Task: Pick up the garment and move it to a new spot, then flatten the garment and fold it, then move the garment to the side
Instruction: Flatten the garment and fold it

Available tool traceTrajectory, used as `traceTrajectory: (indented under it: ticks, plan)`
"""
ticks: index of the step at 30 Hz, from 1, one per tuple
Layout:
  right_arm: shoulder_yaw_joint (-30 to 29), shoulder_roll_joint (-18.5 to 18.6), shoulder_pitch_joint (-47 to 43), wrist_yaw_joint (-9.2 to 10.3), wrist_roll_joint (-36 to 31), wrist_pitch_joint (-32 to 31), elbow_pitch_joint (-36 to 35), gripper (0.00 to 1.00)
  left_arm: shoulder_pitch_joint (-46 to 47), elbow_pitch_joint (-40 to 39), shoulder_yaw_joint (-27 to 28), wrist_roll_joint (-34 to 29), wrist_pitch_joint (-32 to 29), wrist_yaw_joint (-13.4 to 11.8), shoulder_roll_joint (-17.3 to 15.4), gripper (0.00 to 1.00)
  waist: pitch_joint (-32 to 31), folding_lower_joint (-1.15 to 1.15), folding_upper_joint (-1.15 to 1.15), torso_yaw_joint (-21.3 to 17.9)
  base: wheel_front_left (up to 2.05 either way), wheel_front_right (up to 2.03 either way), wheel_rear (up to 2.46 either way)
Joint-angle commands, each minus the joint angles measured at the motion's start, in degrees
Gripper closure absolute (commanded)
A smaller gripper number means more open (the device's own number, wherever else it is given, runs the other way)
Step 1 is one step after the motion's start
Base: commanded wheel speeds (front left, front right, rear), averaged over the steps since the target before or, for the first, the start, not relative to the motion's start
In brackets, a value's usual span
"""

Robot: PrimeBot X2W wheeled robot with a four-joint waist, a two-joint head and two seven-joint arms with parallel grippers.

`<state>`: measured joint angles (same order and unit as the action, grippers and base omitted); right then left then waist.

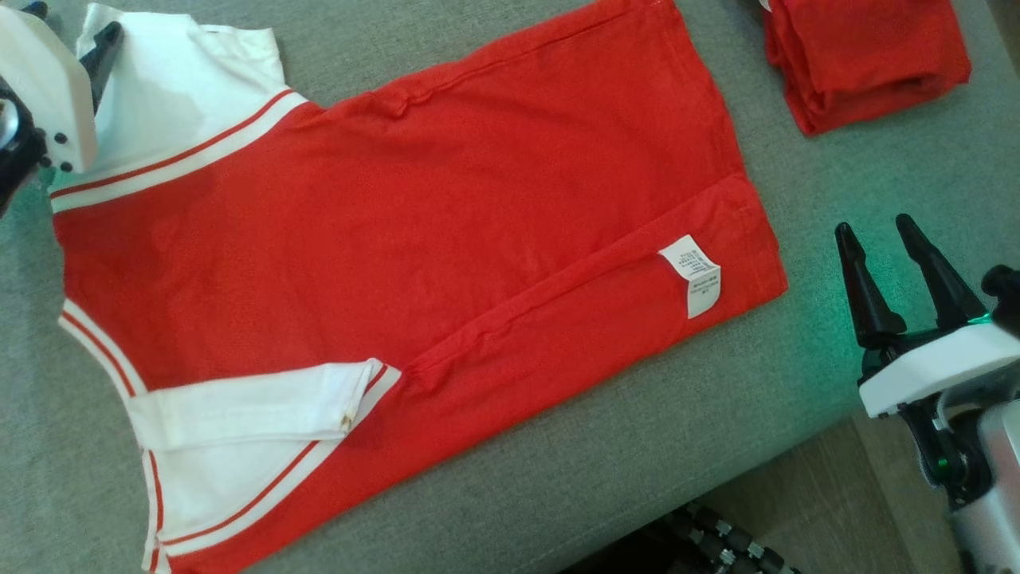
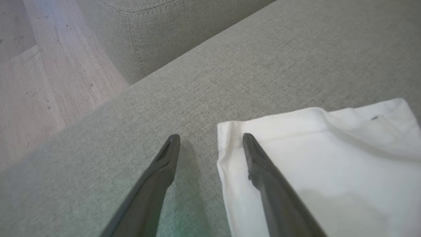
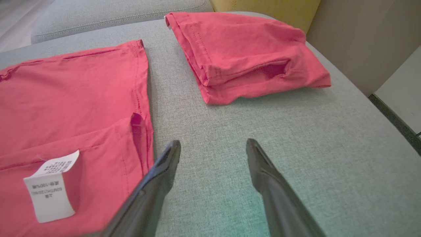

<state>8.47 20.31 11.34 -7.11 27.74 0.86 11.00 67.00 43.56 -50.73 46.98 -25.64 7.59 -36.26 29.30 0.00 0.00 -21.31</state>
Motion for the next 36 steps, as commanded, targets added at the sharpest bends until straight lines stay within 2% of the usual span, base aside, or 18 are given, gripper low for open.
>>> traceTrajectory:
  ticks: [1, 4, 5, 6, 7, 16, 26, 31, 36]
  plan:
    - [0.02, 1.08, -0.82, -0.37, 0.26, 0.72, -1.23, 0.0, 3.22, -0.49, 0.95, 0.28, 0.32, -0.1, -2.52, 0.0, 0.3, 0.0, 0.0, -0.32, 0.0, 0.0, 0.0]
    - [-0.02, 1.09, -0.88, -0.37, 0.26, 0.81, -1.16, 0.0, 3.28, -0.74, -0.15, 1.04, 0.03, -0.1, -2.41, 0.0, 0.44, 0.0, 0.0, -0.46, 0.0, 0.0, 0.0]
    - [-0.04, 1.09, -0.89, -0.37, 0.27, 0.84, -1.14, 0.0, 3.32, -0.92, -0.77, 1.43, -0.21, -0.1, -2.48, 0.09, 0.48, 0.0, 0.0, -0.48, 0.0, 0.0, 0.0]
    - [-0.06, 1.11, -0.88, -0.37, 0.29, 0.86, -1.14, 0.0, 3.4, -1.23, -1.41, 1.79, -0.3, -0.1, -2.61, 0.51, 0.53, 0.0, 0.0, -0.49, 0.0, 0.0, 0.0]
    - [-0.11, 1.13, -0.83, -0.37, 0.31, 0.82, -1.16, 0.0, 3.49, -1.59, -2.01, 2.27, -0.35, -0.1, -2.74, 1.0, 0.58, 0.0, 0.0, -0.48, 0.0, 0.0, 0.0]
    - [-0.68, 2.68, 0.2, -0.37, 0.17, -0.81, -2.62, 0.0, 5.39, -4.81, -7.45, 4.69, 3.59, -0.1, -3.09, 1.0, 0.42, 0.0, 0.0, 1.31, 0.0, 0.0, 0.0]
    - [0.84, 6.77, 6.45, -0.37, 0.65, -7.11, -5.94, 0.0, 9.33, -7.66, -13.68, 5.69, 12.19, -0.1, -0.25, 1.0, -0.08, 0.0, 0.0, 7.36, 0.0, 0.0, 0.0]
    - [2.81, 7.27, 12.21, -0.37, -0.12, -11.03, -3.24, 0.0, 10.71, -8.06, -16.64, 6.55, 15.92, -0.1, 1.42, 1.0, -0.17, 0.0, 0.0, 10.81, 0.0, 0.0, 0.0]
    - [4.33, 6.77, 18.34, -0.37, 0.76, -15.04, 2.68, 0.0, 12.01, -8.11, -19.25, 7.1, 19.73, -0.1, 2.82, 1.0, -0.23, 0.0, 0.0, 13.54, 0.0, 0.0, 0.0]
